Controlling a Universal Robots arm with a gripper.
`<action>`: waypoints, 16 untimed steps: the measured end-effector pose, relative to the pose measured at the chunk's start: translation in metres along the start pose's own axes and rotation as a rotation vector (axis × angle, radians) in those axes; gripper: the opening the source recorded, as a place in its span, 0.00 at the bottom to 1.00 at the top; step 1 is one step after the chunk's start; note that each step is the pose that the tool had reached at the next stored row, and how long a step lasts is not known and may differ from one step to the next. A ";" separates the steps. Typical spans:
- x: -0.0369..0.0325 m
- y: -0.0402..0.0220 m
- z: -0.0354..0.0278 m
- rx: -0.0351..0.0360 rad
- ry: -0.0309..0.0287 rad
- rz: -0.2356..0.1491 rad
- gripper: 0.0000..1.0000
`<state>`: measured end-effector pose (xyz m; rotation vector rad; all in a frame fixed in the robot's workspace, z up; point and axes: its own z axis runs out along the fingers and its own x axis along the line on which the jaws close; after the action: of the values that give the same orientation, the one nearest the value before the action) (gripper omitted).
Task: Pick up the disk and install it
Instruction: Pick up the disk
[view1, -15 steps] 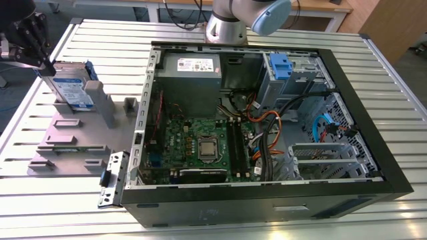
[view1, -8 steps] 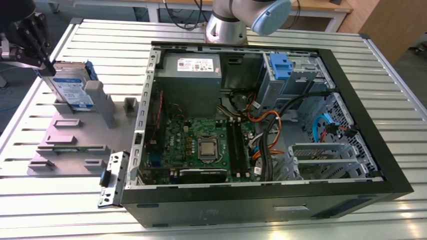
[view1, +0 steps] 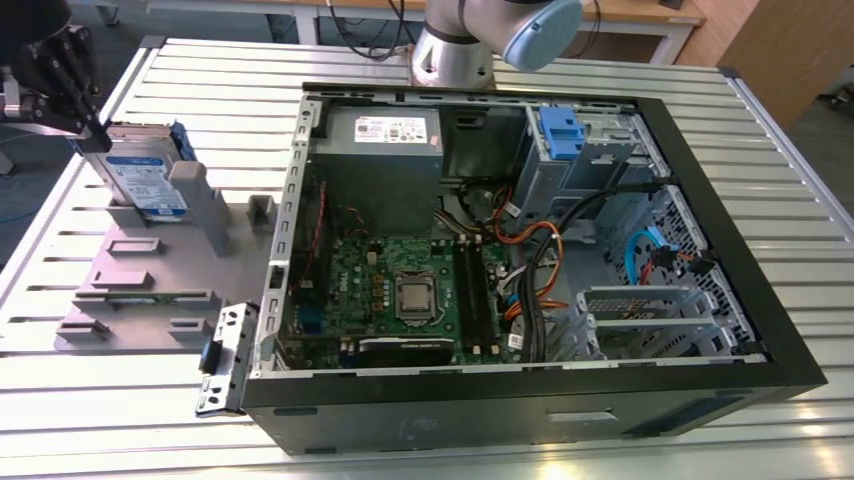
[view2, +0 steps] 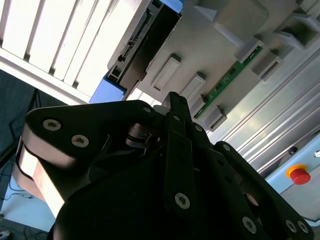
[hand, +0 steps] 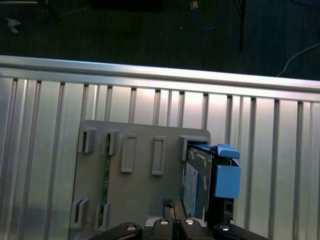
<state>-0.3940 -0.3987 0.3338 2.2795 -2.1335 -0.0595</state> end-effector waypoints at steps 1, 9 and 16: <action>0.0000 0.0000 0.0000 0.0000 0.0001 -0.002 0.11; 0.0000 0.0000 0.0000 -0.0002 0.0006 -0.016 0.11; 0.0000 0.0000 0.0000 -0.0004 0.0011 -0.027 0.11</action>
<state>-0.3940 -0.3987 0.3338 2.3079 -2.1021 -0.0591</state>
